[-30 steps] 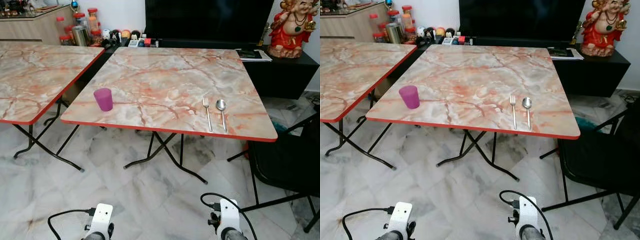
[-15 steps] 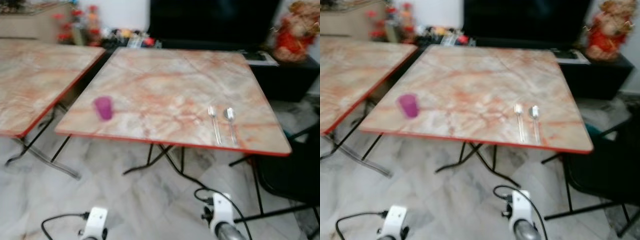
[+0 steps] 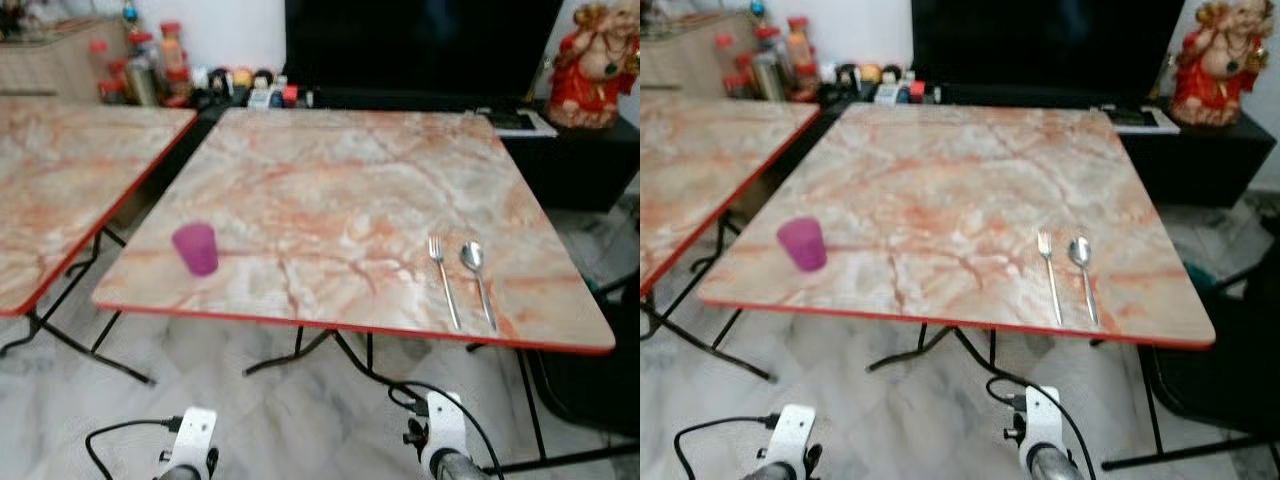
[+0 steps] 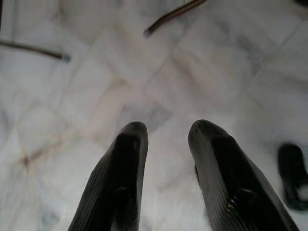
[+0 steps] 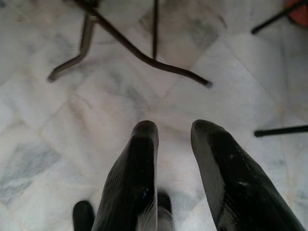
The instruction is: Setting the table
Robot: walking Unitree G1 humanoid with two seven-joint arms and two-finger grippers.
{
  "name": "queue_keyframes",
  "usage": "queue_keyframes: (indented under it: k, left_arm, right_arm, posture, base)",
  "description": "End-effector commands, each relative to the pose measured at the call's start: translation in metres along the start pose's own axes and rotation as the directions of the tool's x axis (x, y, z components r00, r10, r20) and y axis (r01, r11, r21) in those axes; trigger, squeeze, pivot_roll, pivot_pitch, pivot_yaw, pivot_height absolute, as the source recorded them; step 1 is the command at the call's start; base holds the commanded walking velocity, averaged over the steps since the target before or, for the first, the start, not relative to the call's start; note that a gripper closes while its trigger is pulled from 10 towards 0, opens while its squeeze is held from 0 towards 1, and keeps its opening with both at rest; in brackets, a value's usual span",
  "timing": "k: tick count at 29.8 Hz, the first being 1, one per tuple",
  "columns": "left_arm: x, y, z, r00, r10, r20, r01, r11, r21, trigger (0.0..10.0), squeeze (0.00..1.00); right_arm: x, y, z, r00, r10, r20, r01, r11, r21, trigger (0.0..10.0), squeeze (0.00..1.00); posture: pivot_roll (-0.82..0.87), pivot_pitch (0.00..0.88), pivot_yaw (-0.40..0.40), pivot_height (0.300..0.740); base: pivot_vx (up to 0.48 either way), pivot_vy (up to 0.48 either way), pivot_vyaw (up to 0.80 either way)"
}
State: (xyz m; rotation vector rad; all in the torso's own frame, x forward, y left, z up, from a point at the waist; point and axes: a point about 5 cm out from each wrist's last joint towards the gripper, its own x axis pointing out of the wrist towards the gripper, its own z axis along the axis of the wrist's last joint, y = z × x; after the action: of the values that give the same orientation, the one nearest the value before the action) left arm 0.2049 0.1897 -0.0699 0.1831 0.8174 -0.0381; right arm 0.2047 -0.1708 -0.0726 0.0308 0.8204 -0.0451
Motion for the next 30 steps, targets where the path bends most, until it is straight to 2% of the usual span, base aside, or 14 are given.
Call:
queue_keyframes:
  k: [1, 13, 25, 30]
  left_arm:
    - [-0.0004, -0.0064, -0.0014, 1.000, -0.015, 0.002, 0.015, 1.000, -0.012, 10.0, 0.00]
    - [-0.0017, -0.0074, -0.0055, 1.000, -0.017, -0.002, 0.017, 1.000, -0.024, 10.0, 0.00]
    - [-0.0018, -0.0072, -0.0062, 1.000, -0.019, -0.005, 0.019, 0.999, -0.027, 10.0, 0.00]
    - [-0.0016, -0.0071, -0.0055, 1.000, -0.019, -0.005, 0.018, 0.999, -0.026, 10.0, 0.00]
  right_arm:
    - [-0.0008, -0.0063, -0.0011, 1.000, -0.020, 0.001, 0.020, 1.000, 0.014, 10.0, 0.00]
    - [-0.0033, -0.0080, -0.0093, 1.000, -0.028, -0.014, 0.028, 0.999, 0.023, 10.0, 0.00]
    - [-0.0030, -0.0075, -0.0091, 1.000, -0.024, -0.019, 0.024, 0.999, 0.021, 10.0, 0.00]
    - [-0.0023, -0.0050, -0.0060, 1.000, -0.012, -0.002, 0.012, 1.000, 0.013, 10.0, 0.00]
  posture:
    - [-0.07, 0.000, 0.007, 0.736]
    - [-0.07, 0.000, 0.003, 0.736]
    - [-0.07, 0.000, 0.004, 0.736]
    - [-0.07, 0.000, 0.006, 0.736]
  base:
    - [0.000, 0.000, 0.00]
    - [0.000, 0.000, 0.00]
    - [0.000, 0.000, -0.76]
    - [0.000, 0.000, -0.20]
